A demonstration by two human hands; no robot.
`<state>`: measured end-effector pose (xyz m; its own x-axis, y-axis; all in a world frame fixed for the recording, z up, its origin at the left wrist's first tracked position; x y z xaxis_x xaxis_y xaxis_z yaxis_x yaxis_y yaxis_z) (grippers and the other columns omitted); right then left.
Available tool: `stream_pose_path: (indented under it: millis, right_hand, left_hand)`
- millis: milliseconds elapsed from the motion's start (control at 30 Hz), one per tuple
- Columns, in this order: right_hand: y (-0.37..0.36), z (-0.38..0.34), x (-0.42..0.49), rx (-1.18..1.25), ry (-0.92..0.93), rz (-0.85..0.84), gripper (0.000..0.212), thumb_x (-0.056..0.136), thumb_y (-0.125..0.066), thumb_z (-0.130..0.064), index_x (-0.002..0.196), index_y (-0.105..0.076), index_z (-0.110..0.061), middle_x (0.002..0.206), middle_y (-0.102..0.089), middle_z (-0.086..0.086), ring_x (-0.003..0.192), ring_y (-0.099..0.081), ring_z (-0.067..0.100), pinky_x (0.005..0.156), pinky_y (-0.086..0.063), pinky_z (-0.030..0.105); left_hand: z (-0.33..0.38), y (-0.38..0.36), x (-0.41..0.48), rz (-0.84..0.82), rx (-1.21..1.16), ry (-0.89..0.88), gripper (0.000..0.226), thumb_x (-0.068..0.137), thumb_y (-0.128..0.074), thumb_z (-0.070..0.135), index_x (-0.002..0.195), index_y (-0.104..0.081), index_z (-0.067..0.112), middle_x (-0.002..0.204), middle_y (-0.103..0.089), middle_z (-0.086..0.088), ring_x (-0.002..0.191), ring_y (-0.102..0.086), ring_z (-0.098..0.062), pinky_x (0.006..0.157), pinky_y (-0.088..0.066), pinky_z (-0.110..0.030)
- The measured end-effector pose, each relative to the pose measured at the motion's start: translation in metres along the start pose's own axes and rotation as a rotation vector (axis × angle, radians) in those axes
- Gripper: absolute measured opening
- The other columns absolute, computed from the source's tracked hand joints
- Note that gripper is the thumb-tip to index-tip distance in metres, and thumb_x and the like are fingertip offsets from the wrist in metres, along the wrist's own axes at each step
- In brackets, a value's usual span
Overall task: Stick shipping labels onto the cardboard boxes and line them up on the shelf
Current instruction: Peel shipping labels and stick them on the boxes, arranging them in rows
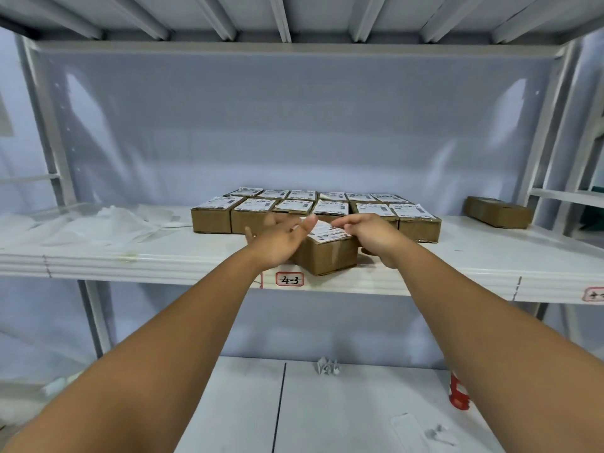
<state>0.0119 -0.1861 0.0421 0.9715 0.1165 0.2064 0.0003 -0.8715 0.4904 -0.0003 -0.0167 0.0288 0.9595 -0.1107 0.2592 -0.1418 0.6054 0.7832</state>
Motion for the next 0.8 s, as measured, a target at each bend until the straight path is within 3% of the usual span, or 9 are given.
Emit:
stream_pose_path:
  millis: [67,200,267,400,500,633,733,800]
  right_hand:
    - [0.000,-0.004,-0.004,-0.004,-0.014,0.010,0.035,0.100,-0.037,-0.009,0.115,-0.066,-0.019,0.134,-0.053,0.002,0.112,-0.045,0.015,0.088,-0.031,0.025]
    - [-0.005,-0.007,-0.010,0.009,-0.014,0.003,0.030,0.097,-0.050,-0.033,0.122,-0.062,-0.020,0.132,-0.055,-0.002,0.117,-0.047,0.014,0.090,-0.033,0.027]
    - [-0.010,-0.010,-0.010,-0.029,0.016,-0.016,0.031,0.093,-0.057,-0.037,0.120,-0.062,-0.021,0.128,-0.057,-0.002,0.109,-0.048,0.011,0.088,-0.033,0.024]
    - [-0.009,-0.014,-0.004,-0.102,0.018,0.075,0.028,0.096,-0.052,-0.020,0.123,-0.062,-0.016,0.132,-0.056,0.004,0.113,-0.048,0.017,0.085,-0.032,0.024]
    - [-0.005,-0.013,0.002,-0.205,-0.079,0.170,0.028,0.098,-0.049,-0.021,0.120,-0.062,-0.008,0.126,-0.059,0.010,0.113,-0.053,0.027,0.088,-0.042,0.030]
    - [-0.001,-0.009,0.007,-0.235,-0.118,0.293,0.025,0.096,-0.052,-0.025,0.110,-0.062,-0.007,0.117,-0.062,0.013,0.106,-0.056,0.031,0.087,-0.045,0.033]
    - [-0.006,-0.012,0.004,-0.179,-0.079,0.310,0.021,0.097,-0.051,-0.020,0.110,-0.064,-0.011,0.121,-0.062,0.009,0.110,-0.055,0.028,0.083,-0.040,0.028]
    - [-0.010,-0.014,0.002,-0.141,-0.046,0.309,0.022,0.098,-0.049,-0.020,0.111,-0.064,-0.012,0.124,-0.061,0.008,0.110,-0.054,0.026,0.083,-0.040,0.028]
  left_hand:
    - [-0.004,0.003,-0.005,-0.050,-0.090,-0.042,0.057,0.092,-0.025,0.062,0.137,-0.043,0.033,0.145,-0.024,-0.002,0.141,-0.020,-0.021,0.117,-0.010,-0.040]
    - [-0.009,0.006,-0.002,-0.076,-0.107,-0.029,0.060,0.089,-0.044,0.058,0.140,-0.042,0.028,0.145,-0.024,-0.001,0.134,-0.034,-0.020,0.111,-0.032,-0.037]
    - [-0.009,0.010,0.000,-0.012,-0.019,-0.016,0.062,0.084,-0.046,0.065,0.136,-0.045,0.032,0.138,-0.027,-0.003,0.131,-0.036,-0.021,0.110,-0.032,-0.037]
    - [-0.001,0.019,-0.007,0.205,0.353,-0.066,0.065,0.077,-0.044,0.075,0.129,-0.050,0.036,0.130,-0.037,-0.006,0.128,-0.036,-0.023,0.112,-0.019,-0.048]
    - [0.002,0.028,-0.014,0.319,0.437,-0.166,0.063,0.078,-0.053,0.068,0.128,-0.052,0.031,0.125,-0.040,-0.002,0.121,-0.040,-0.021,0.104,-0.026,-0.039]
    - [-0.005,0.038,-0.018,0.373,0.096,-0.220,0.046,0.088,-0.053,0.051,0.124,-0.057,0.023,0.124,-0.043,-0.001,0.121,-0.036,-0.019,0.097,-0.032,-0.029]
    - [-0.020,0.045,-0.014,0.370,-0.249,-0.017,0.040,0.095,-0.048,0.039,0.131,-0.050,0.024,0.137,-0.041,-0.004,0.128,-0.035,-0.024,0.103,-0.029,-0.029]
    - [-0.028,0.037,-0.014,0.220,-0.535,0.153,0.047,0.094,-0.053,0.029,0.139,-0.039,0.023,0.131,-0.047,-0.003,0.107,-0.051,-0.018,0.082,-0.044,-0.027]
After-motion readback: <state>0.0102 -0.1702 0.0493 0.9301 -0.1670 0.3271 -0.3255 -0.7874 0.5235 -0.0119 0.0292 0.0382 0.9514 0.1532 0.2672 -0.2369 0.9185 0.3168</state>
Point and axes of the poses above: each hand's wrist, its own x-axis towards the middle knuckle, its own y-axis out of the back of the hand, z = x × y, the point moved 6 cm from there along x, towards the middle knuckle
